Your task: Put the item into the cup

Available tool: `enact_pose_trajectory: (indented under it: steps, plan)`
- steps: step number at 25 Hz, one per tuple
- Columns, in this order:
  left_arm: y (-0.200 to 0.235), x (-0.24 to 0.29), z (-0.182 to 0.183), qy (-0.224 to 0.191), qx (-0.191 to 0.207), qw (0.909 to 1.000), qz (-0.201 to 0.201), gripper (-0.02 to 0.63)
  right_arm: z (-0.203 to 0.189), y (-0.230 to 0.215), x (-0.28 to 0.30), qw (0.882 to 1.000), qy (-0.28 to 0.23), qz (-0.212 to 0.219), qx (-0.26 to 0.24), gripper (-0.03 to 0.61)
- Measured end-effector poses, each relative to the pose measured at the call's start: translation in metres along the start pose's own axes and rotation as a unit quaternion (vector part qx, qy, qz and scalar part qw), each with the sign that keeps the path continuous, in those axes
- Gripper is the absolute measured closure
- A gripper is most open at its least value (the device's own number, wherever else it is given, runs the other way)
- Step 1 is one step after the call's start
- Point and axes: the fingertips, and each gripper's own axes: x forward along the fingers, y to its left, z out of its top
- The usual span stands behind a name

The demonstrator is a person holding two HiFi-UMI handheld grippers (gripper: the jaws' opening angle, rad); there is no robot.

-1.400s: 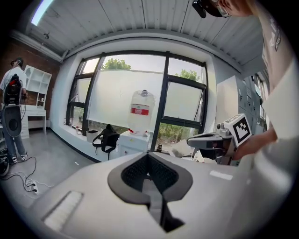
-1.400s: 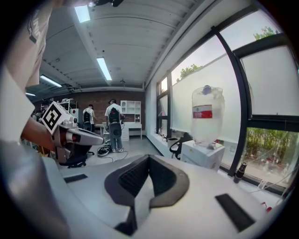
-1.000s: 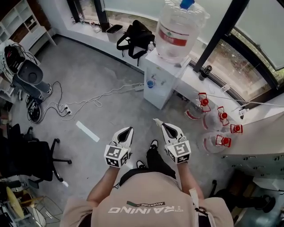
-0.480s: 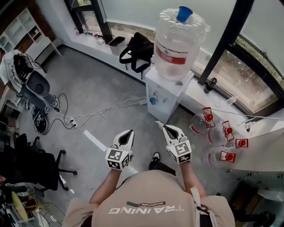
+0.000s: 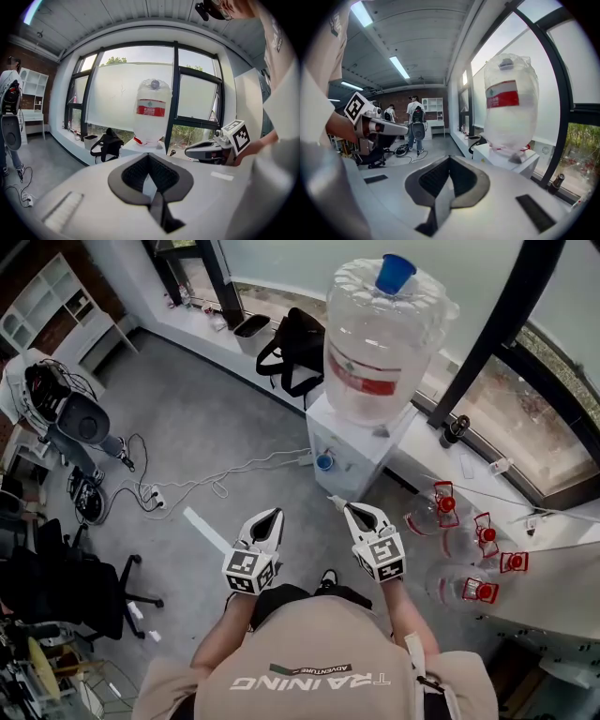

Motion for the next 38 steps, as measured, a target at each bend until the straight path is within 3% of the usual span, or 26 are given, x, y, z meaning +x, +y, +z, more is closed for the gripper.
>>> enact_pose_trajectory:
  steps: [9, 24, 29, 34, 38]
  plan:
    - [0.031, 0.032, 0.003, 0.012, -0.004, 0.9996, -0.023, 0.606, 0.002, -0.012, 0.041, 1.000, 0.018, -0.007, 0.018, 0.568]
    - [0.146, 0.090, 0.040, 0.010, 0.016, 0.9944, -0.103, 0.606, 0.026, -0.016, 0.131, 0.995, 0.054, -0.082, 0.034, 0.568]
    - [0.164, 0.108, 0.026, 0.032, 0.010, 0.9930, -0.113, 0.606, 0.007, -0.028, 0.151, 0.991, 0.075, -0.100, 0.057, 0.568]
    - [0.172, 0.122, 0.004, 0.057, -0.002, 0.9930, -0.104, 0.606, -0.020, -0.034, 0.172, 0.988, 0.097, -0.085, 0.083, 0.568]
    - [0.167, 0.141, -0.017, 0.074, -0.004, 0.9923, -0.099, 0.606, -0.054, -0.041, 0.195, 0.988, 0.124, -0.068, 0.063, 0.568]
